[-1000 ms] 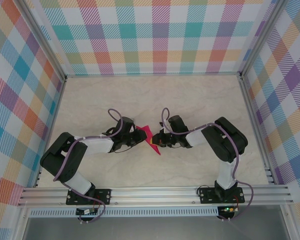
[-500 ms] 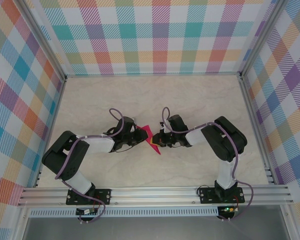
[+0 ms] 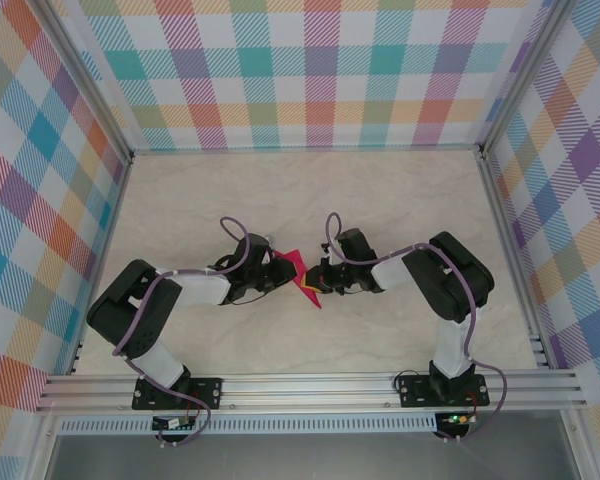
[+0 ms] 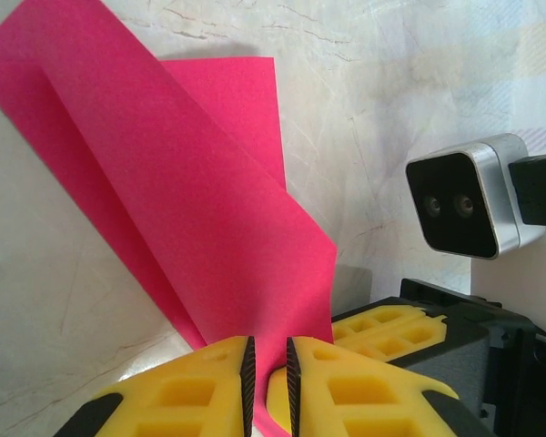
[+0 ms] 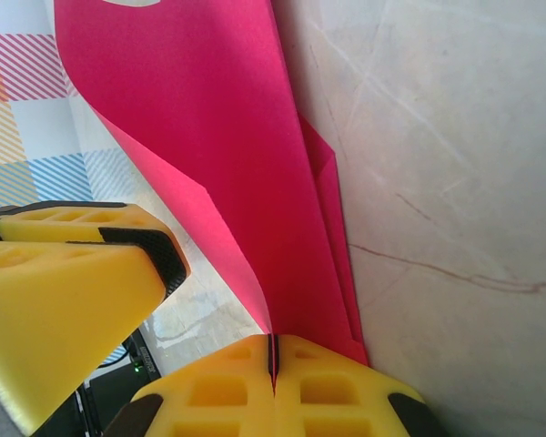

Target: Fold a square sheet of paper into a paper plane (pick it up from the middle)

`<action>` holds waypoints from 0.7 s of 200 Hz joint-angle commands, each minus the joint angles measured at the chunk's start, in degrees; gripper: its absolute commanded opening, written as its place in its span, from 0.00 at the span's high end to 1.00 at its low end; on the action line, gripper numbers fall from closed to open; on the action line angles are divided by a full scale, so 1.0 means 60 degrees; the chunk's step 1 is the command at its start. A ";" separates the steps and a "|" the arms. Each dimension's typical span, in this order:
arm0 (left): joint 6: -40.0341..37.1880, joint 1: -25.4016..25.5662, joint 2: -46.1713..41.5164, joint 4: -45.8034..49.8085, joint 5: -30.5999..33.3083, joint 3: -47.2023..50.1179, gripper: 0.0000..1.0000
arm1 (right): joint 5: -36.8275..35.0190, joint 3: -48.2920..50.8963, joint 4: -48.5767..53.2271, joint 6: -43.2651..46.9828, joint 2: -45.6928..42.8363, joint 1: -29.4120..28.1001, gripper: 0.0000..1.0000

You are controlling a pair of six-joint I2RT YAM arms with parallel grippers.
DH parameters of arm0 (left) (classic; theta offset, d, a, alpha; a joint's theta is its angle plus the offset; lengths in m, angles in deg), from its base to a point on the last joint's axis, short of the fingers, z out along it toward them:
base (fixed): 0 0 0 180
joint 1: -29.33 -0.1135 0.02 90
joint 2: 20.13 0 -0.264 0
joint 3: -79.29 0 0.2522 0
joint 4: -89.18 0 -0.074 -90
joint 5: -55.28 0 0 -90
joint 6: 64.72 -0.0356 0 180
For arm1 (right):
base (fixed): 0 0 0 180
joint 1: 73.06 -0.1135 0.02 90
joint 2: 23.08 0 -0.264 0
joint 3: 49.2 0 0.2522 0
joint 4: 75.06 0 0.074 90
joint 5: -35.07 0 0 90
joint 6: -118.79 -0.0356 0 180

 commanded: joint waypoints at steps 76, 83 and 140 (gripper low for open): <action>-0.0348 0.0138 0.0398 -0.0119 0.0018 -0.0240 0.83 | 0.0085 -0.0215 0.0630 0.0121 0.0420 0.0081 0.99; -0.0334 0.0138 0.0311 -0.0121 0.0016 -0.0232 0.83 | 0.0085 -0.0202 0.0630 0.0121 0.0420 0.0076 0.99; -0.0535 0.0138 -0.0198 -0.0110 0.0078 -0.0132 0.83 | 0.0069 -0.0275 0.0720 0.0143 0.0464 0.0078 0.99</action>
